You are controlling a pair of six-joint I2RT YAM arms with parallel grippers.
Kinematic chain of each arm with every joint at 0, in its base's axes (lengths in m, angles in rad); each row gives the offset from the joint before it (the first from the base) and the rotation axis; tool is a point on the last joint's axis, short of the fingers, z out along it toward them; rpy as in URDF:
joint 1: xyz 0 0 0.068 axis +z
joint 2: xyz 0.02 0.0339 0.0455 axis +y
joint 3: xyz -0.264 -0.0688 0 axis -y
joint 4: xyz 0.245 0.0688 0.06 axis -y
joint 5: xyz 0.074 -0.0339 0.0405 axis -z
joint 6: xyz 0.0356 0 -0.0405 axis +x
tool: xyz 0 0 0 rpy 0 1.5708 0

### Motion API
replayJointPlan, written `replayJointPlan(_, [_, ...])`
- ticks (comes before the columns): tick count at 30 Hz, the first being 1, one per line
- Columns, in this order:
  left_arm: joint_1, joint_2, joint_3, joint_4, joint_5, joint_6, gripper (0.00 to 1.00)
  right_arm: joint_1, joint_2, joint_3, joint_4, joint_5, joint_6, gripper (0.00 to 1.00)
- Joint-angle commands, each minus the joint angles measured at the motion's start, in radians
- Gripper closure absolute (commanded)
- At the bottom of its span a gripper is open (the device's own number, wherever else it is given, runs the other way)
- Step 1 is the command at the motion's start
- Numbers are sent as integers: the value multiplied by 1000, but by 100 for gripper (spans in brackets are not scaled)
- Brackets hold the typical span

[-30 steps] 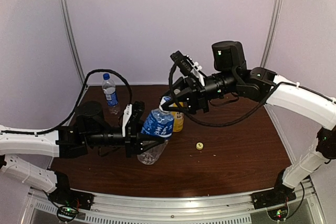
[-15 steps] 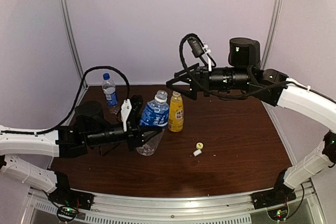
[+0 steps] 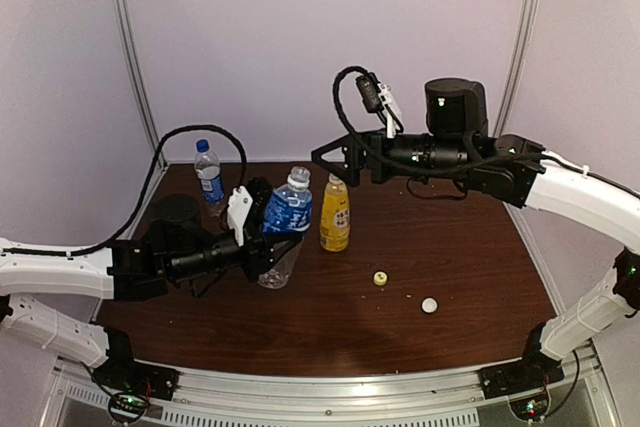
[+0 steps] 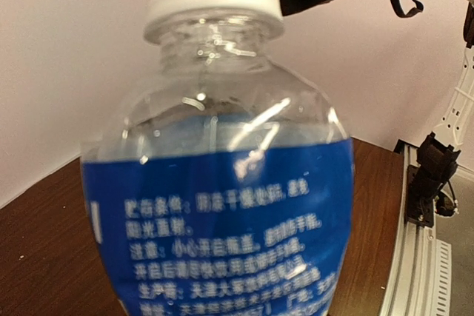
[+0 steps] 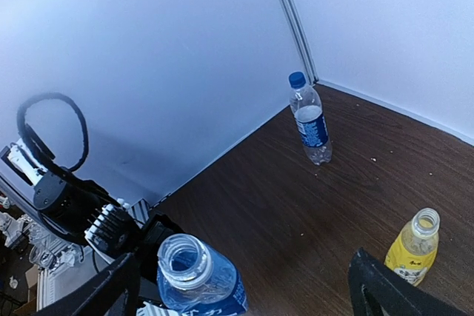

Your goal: Unscrew the bottle caps

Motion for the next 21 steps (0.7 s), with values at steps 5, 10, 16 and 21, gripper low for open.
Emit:
replayJointPlan(5, [6, -25, -9, 25, -36, -5, 72, -4, -84, -58, -136, 220, -43, 2])
replayJointPlan(10, [6, -49, -28, 29, -52, 6, 71, -9, -181, -233, -253, 371, 43, 4])
replayJointPlan(16, [5, -45, -39, 31, -56, 20, 71, -8, -239, -396, -444, 441, 178, 9])
replayJointPlan(21, [6, -35, -47, 44, -42, 10, 71, -9, -240, -515, -554, 482, 300, 7])
